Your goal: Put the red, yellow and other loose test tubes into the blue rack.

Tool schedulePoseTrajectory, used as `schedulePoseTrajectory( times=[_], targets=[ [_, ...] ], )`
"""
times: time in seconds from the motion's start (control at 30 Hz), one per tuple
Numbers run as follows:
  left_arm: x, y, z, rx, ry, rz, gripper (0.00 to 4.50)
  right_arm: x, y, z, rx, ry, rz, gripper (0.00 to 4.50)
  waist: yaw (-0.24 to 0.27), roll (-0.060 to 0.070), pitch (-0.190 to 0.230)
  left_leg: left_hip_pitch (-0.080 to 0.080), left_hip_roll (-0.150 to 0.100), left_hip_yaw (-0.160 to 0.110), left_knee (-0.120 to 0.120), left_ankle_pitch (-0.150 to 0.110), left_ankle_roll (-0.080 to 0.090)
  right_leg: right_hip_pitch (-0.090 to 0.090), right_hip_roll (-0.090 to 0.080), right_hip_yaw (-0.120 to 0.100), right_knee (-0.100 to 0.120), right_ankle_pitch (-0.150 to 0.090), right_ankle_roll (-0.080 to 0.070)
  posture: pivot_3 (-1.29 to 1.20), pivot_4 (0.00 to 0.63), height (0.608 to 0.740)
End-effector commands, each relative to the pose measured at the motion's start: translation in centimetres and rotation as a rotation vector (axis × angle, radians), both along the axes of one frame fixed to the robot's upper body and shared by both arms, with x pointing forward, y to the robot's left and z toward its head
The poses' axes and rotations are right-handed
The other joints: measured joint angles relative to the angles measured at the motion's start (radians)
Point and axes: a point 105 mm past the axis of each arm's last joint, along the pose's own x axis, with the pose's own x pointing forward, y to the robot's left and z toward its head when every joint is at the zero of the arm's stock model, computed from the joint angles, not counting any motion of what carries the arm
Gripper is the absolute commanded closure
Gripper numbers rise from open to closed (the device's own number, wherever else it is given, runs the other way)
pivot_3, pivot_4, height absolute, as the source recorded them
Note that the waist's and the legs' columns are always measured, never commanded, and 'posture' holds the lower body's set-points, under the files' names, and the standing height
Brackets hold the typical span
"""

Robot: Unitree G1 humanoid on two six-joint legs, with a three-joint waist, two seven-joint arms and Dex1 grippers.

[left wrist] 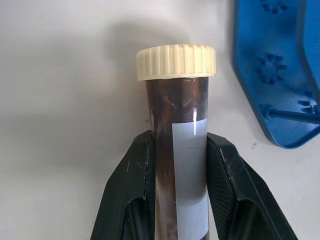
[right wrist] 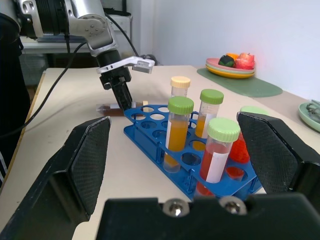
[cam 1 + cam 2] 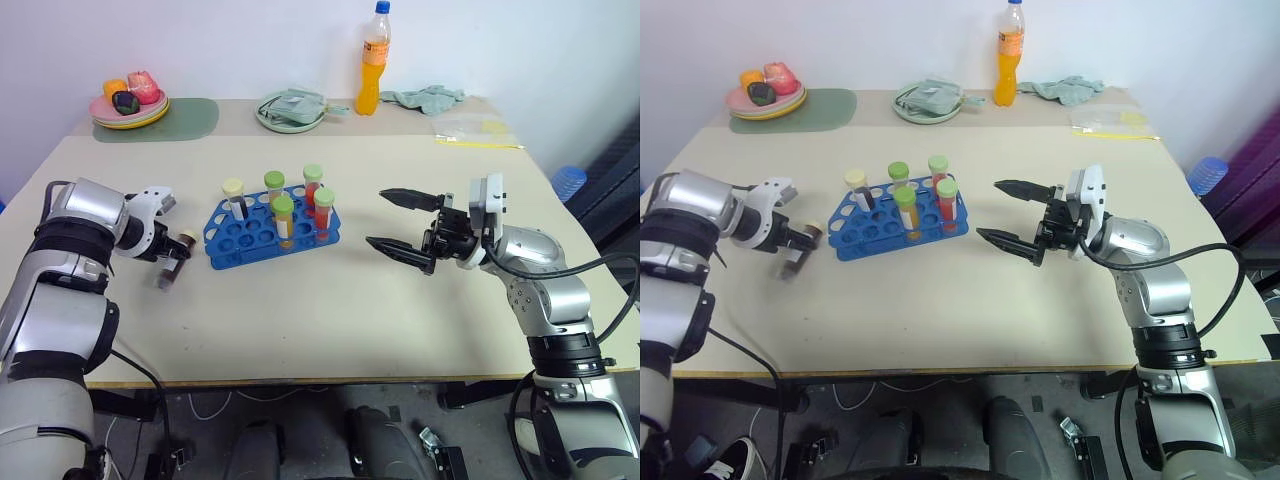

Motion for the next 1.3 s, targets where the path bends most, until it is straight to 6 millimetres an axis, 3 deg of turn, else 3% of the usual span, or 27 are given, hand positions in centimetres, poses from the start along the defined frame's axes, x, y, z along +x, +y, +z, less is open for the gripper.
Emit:
schedulePoseTrajectory(
  times=[0.03, 0.1, 0.17, 0.23, 0.33, 0.5, 0.6, 0.8, 0.97, 1.13, 1.3],
  targets=[
    [1.1, 2.2, 3.6, 0.047, -0.191, 0.077, 3.67, -0.5, -0.2, 1.0, 0.01, -0.05, -0.006, 0.0, 0.0, -0.001, 0.0, 0.0, 0.0, 0.0, 0.0, 0.0, 0.0, 0.0, 0.0, 0.0, 0.0, 0.0, 0.0, 0.0, 0.15, 0.74],
    [1.8, 2.9, 5.6, 0.042, -0.311, 0.133, 3.67, -0.6, -0.3, 1.0, 0.011, -0.048, -0.014, 0.0, 0.001, -0.001, 0.001, -0.002, 0.0, 0.0, 0.0, 0.0, 0.0, -0.001, 0.0, 0.0, 0.0, 0.0, 0.0, 0.0, 0.15, 0.74],
    [2.9, 2.0, 9.4, -0.022, -0.618, 0.103, 3.67, -0.6, -0.5, 0.9, 0.016, -0.045, -0.025, 0.0, 0.002, -0.001, 0.0, -0.002, 0.0, 0.0, 0.0, 0.0, 0.0, -0.002, -0.001, 0.0, -0.001, 0.0, 0.0, 0.0, 0.15, 0.74],
    [2.2, 0.8, 11.9, -0.087, -0.877, 0.042, 3.67, -0.6, -0.7, 0.8, 0.011, -0.046, -0.033, 0.0, 0.006, -0.001, 0.0, -0.002, 0.001, 0.001, 0.0, 0.0, 0.0, -0.002, -0.003, 0.0, 0.0, 0.0, 0.0, 0.0, 0.15, 0.74],
    [0.0, -1.6, 12.7, -0.214, -1.02, -0.059, 3.67, -0.5, -0.9, 0.8, 0.006, -0.041, -0.035, 0.0, 0.01, -0.001, 0.0, -0.002, 0.0, 0.002, 0.0, 0.0, -0.001, -0.001, -0.006, 0.0, -0.001, 0.001, 0.0, 0.0, 0.15, 0.74],
    [-2.7, -5.6, 13.8, -0.236, -1.319, -0.263, 3.67, -0.1, -0.7, 1.0, 0.0, -0.036, -0.02, 0.0, 0.019, -0.001, 0.0, -0.001, 0.0, 0.003, 0.0, 0.0, -0.001, 0.0, -0.007, 0.0, -0.001, 0.001, 0.0, 0.0, 0.15, 0.74],
    [-3.3, -8.2, 12.6, -0.22, -1.371, -0.382, 3.67, 0.0, -0.5, 1.1, 0.0, -0.038, -0.009, 0.0, 0.027, -0.001, 0.0, -0.001, 0.0, 0.003, 0.001, 0.0, -0.001, 0.001, -0.005, 0.0, -0.002, 0.001, 0.0, 0.0, 0.15, 0.74],
    [-3.1, -10.7, 9.1, -0.173, -1.396, -0.434, 3.67, -0.2, -0.8, 1.3, -0.004, -0.042, -0.022, 0.0, 0.031, 0.0, -0.001, 0.0, -0.001, 0.003, 0.001, 0.0, -0.001, 0.002, -0.004, 0.0, -0.003, 0.001, 0.0, 0.0, 0.15, 0.74],
    [-2.5, -11.9, 5.8, -0.096, -1.391, -0.481, 3.67, -0.6, -1.6, 1.1, -0.01, -0.032, -0.055, 0.0, 0.03, 0.0, -0.001, 0.0, -0.001, 0.002, 0.001, 0.0, -0.001, 0.002, -0.004, 0.0, -0.003, 0.001, 0.0, 0.0, 0.15, 0.74],
    [-2.2, -13.7, 4.2, -0.09, -1.393, -0.521, 3.67, -1.0, -1.8, 1.1, -0.016, -0.033, -0.067, 0.0, 0.031, 0.0, -0.001, 0.0, -0.001, 0.002, 0.001, 0.0, -0.001, 0.002, -0.004, 0.0, -0.003, 0.001, 0.0, 0.0, 0.15, 0.74],
    [-2.3, -14.2, 2.5, -0.1, -1.368, -0.518, 3.67, -0.9, -2.2, 1.3, -0.021, -0.042, -0.084, 0.0, 0.029, 0.0, -0.001, 0.001, 0.0, 0.002, 0.001, 0.0, -0.001, 0.003, -0.003, 0.0, -0.003, 0.001, 0.0, 0.0, 0.15, 0.74]
  ],
)
